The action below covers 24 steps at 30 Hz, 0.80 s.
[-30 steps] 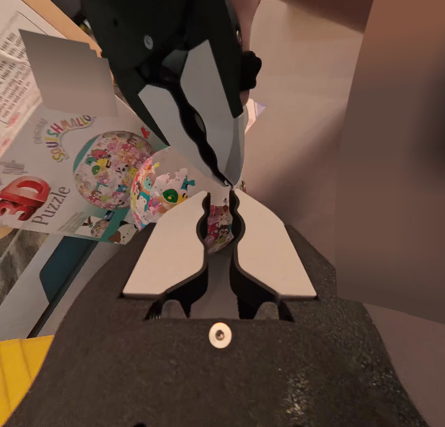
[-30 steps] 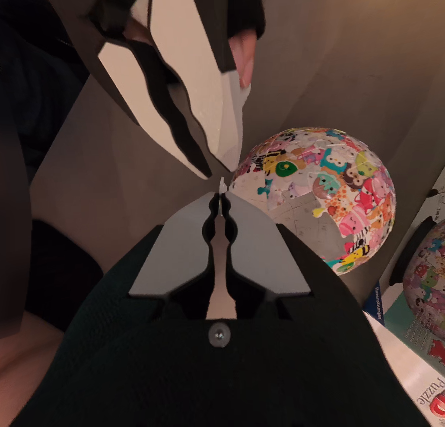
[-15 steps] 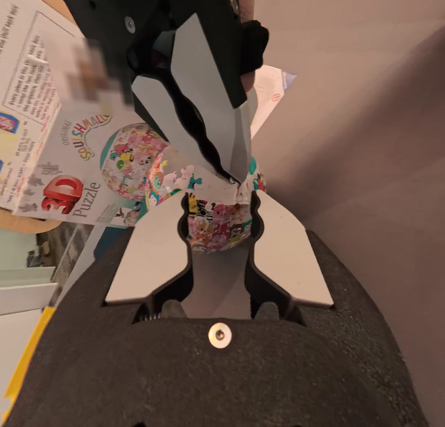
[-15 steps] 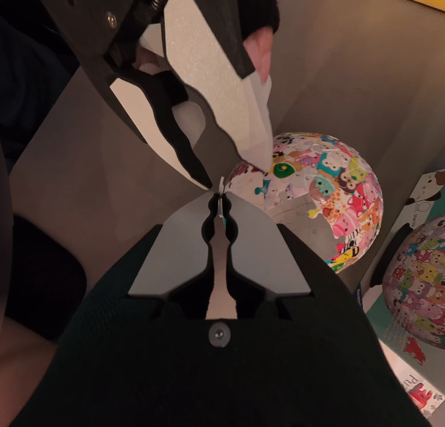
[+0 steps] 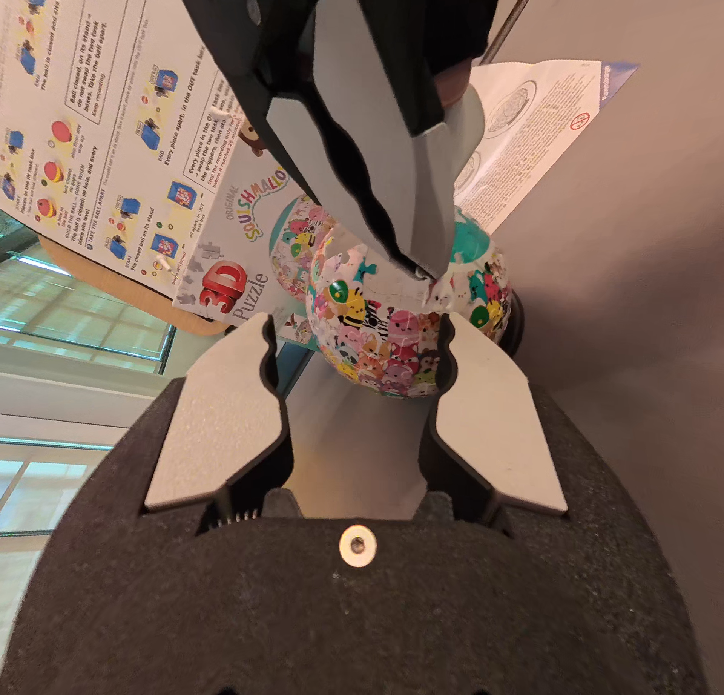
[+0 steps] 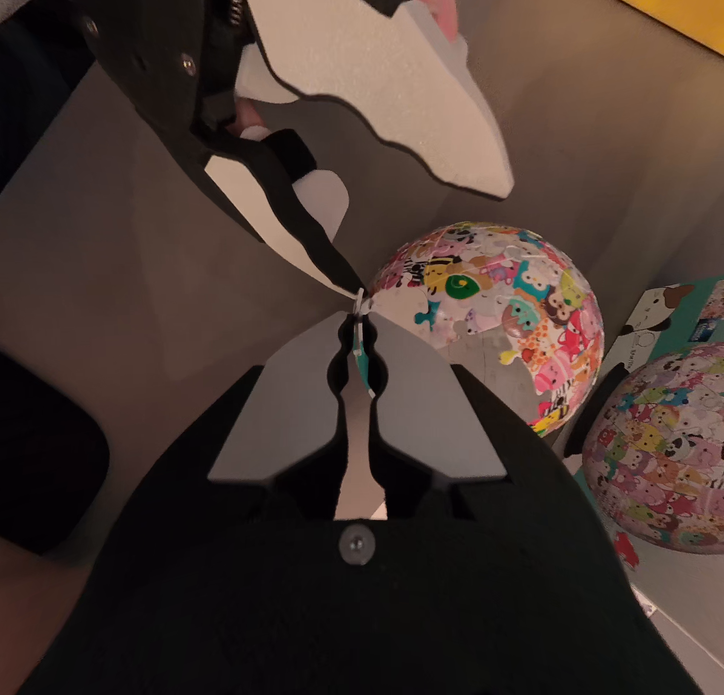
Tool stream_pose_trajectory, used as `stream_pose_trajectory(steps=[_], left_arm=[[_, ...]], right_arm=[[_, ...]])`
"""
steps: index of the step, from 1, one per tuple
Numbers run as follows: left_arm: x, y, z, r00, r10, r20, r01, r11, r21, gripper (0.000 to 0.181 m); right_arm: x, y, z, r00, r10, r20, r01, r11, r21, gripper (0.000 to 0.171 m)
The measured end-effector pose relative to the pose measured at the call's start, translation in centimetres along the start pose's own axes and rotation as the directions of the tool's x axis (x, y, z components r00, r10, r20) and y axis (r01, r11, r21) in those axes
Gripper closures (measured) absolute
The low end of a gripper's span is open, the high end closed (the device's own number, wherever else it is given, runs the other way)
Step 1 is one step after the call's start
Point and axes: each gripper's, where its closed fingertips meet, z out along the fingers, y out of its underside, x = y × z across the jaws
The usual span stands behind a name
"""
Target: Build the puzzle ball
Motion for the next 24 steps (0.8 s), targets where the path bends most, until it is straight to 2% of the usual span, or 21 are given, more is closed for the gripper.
stream_pose_trajectory(steps=[6,10,18,24], left_arm=[[0.4,-0.2,-0.3,0.993,-0.077,-0.087,0.078,0.997,0.001,0.103],[-0.1,-0.6,0.1,0.997,-0.059,-0.046,0.060,0.998,0.010,0.102],[0.8,-0.7,0.3,0.992,-0.085,-0.092,0.087,0.996,0.009,0.106],[1.0,-0.8,0.7,0.995,-0.074,-0.070,0.076,0.997,0.020,0.107]], right_arm=[[0.1,0.0,0.0,1.000,0.001,-0.004,-0.001,1.000,0.005,0.166],[0.3,0.0,0.0,1.000,0.000,-0.014,0.000,1.000,0.009,0.166],[0.4,0.1,-0.1,1.000,-0.012,-0.020,0.012,1.000,0.018,0.166],[0.5,0.1,-0.1,0.999,-0.021,-0.034,0.021,0.999,0.027,0.165]])
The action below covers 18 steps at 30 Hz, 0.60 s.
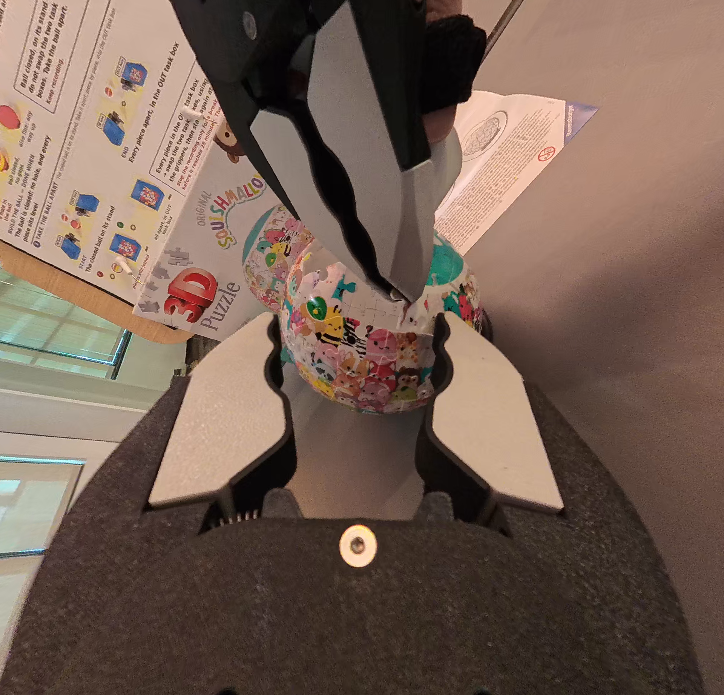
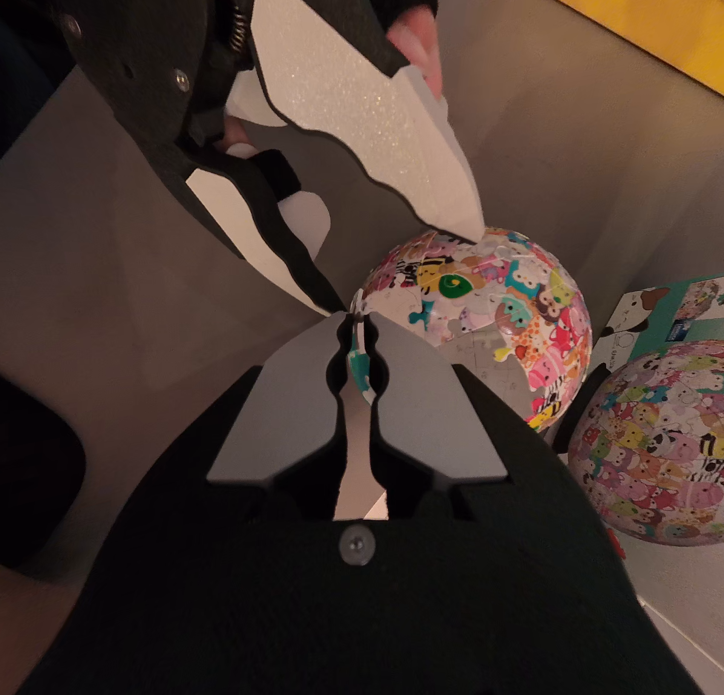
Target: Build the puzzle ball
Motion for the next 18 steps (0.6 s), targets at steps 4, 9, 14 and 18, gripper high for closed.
stream_pose_trajectory(steps=[4,9,14,18], left_arm=[[0.0,0.1,0.2,0.999,-0.032,0.005,0.031,0.999,0.022,0.108],[-0.2,0.1,0.2,1.000,-0.023,0.015,0.022,1.000,0.022,0.108],[-0.1,0.1,0.3,1.000,-0.030,0.007,0.029,0.999,0.022,0.108],[-0.1,0.1,0.3,1.000,-0.024,0.004,0.024,1.000,0.020,0.108]], right_arm=[[0.2,0.1,-0.1,1.000,0.001,-0.009,-0.001,1.000,0.001,0.164],[0.4,0.3,0.0,1.000,0.010,-0.011,-0.010,1.000,0.005,0.163],[0.3,0.8,0.3,1.000,0.028,0.008,-0.028,1.000,-0.015,0.160],[0.2,1.2,0.5,1.000,0.021,0.009,-0.021,0.999,-0.044,0.160]])
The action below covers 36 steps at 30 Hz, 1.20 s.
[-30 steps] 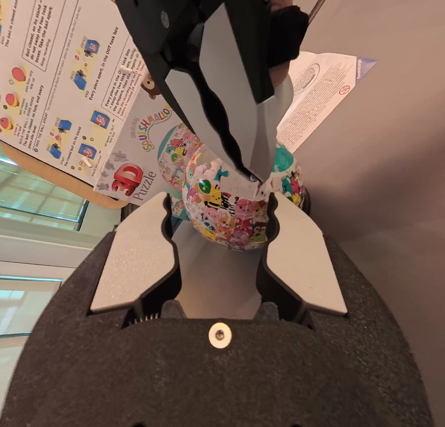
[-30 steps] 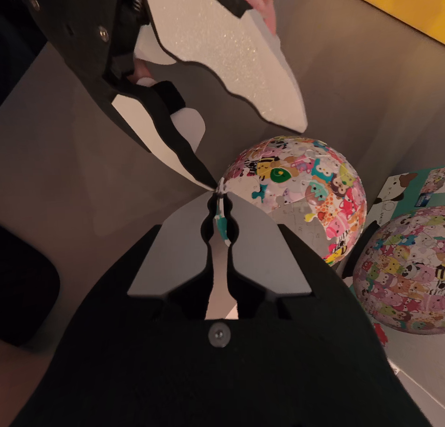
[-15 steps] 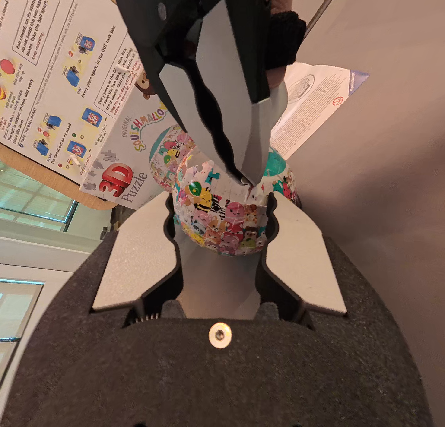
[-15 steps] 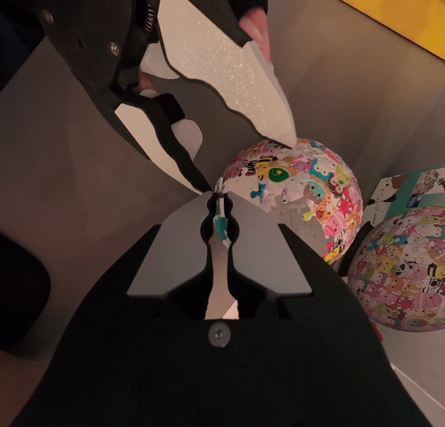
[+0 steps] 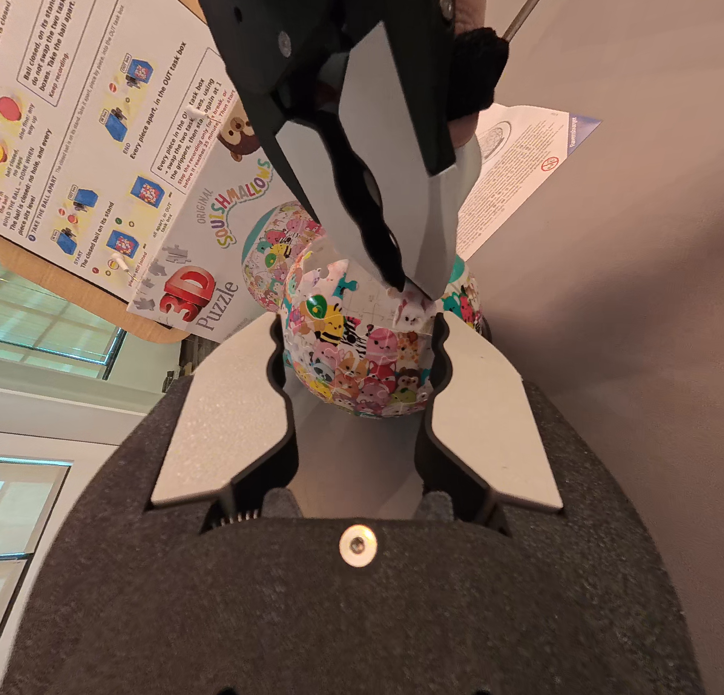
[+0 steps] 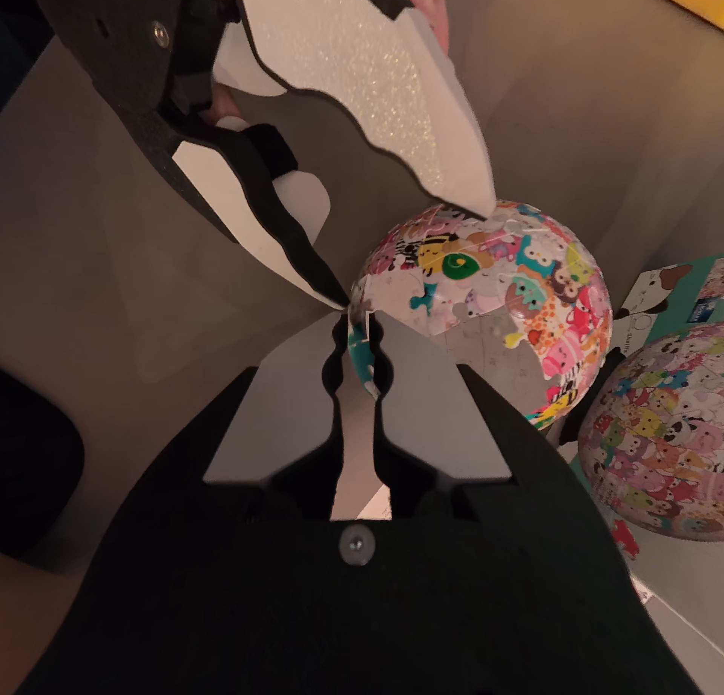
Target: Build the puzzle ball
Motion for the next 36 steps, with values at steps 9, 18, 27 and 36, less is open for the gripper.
stream_pose_trajectory(steps=[9,18,27,36], left_arm=[[0.0,0.1,0.1,1.000,-0.001,-0.004,0.001,1.000,-0.004,0.108],[0.0,0.1,0.0,1.000,0.002,-0.003,-0.002,1.000,-0.010,0.108],[0.0,0.1,0.1,1.000,0.009,-0.008,-0.009,1.000,-0.012,0.108],[0.0,0.0,0.1,1.000,0.018,-0.018,-0.018,1.000,-0.014,0.107]], right_arm=[[0.2,0.3,-1.1,1.000,0.017,-0.016,-0.017,1.000,0.001,0.154],[0.3,1.0,-1.2,0.997,0.057,0.047,-0.056,0.998,-0.023,0.152],[0.0,0.8,-0.6,0.987,0.056,0.153,-0.041,0.995,-0.096,0.158],[-0.4,0.9,0.0,0.967,0.086,0.238,-0.051,0.988,-0.148,0.164]])
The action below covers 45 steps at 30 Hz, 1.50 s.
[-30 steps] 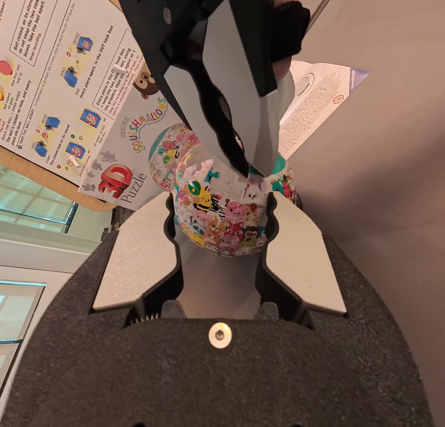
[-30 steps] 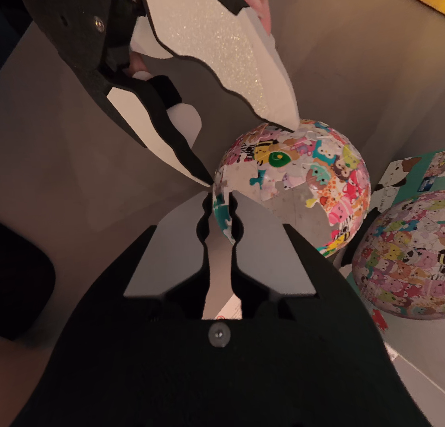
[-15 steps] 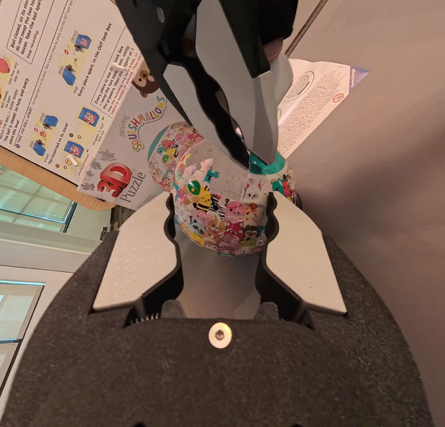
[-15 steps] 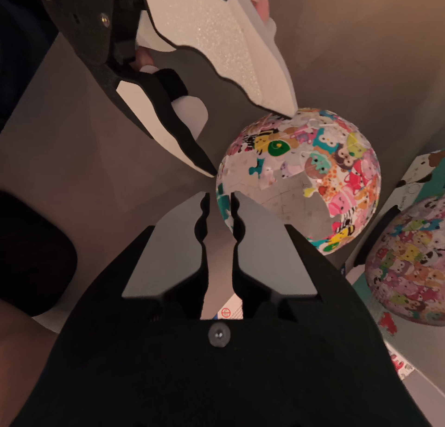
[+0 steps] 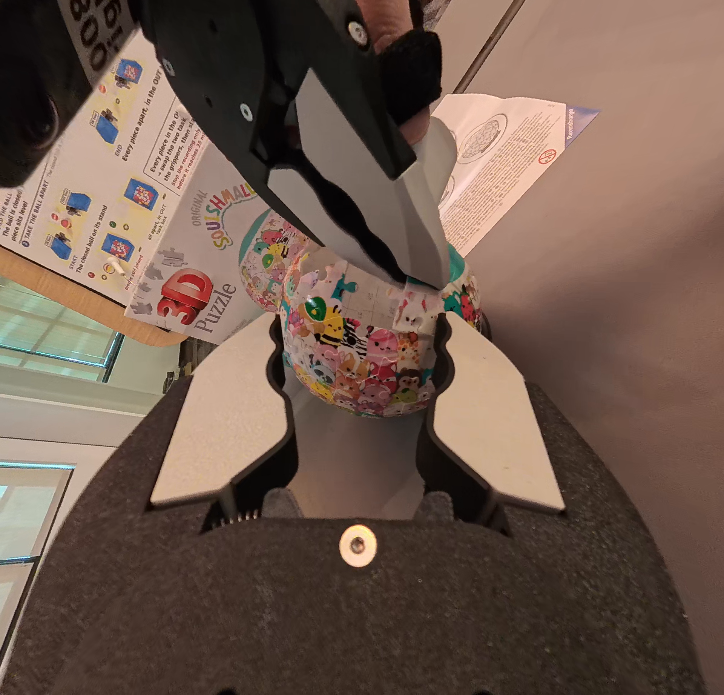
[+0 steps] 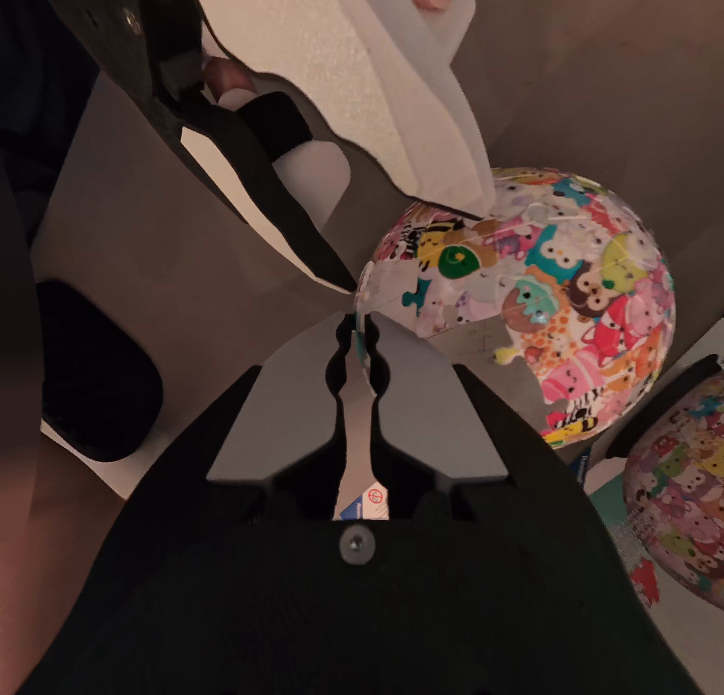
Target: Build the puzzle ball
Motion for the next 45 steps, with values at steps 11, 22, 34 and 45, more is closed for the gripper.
stream_pose_trajectory(steps=[11,22,34,45], left_arm=[[0.0,0.3,-0.1,1.000,0.003,-0.011,-0.003,1.000,-0.005,0.106],[0.0,0.3,-0.1,1.000,0.007,-0.014,-0.007,1.000,-0.006,0.106],[-0.2,0.4,-0.1,1.000,-0.005,-0.003,0.005,1.000,0.001,0.107],[-0.1,0.4,-0.1,1.000,-0.013,-0.007,0.013,1.000,0.009,0.106]], right_arm=[[-0.2,-0.2,0.3,0.997,0.020,0.068,-0.019,1.000,-0.014,0.167],[-0.2,-0.2,0.4,0.998,-0.002,0.058,0.003,1.000,-0.012,0.167],[0.2,-0.8,0.2,0.999,-0.042,-0.011,0.042,0.999,0.013,0.153],[0.4,-0.3,0.7,0.998,-0.030,-0.062,0.027,0.998,-0.055,0.149]])
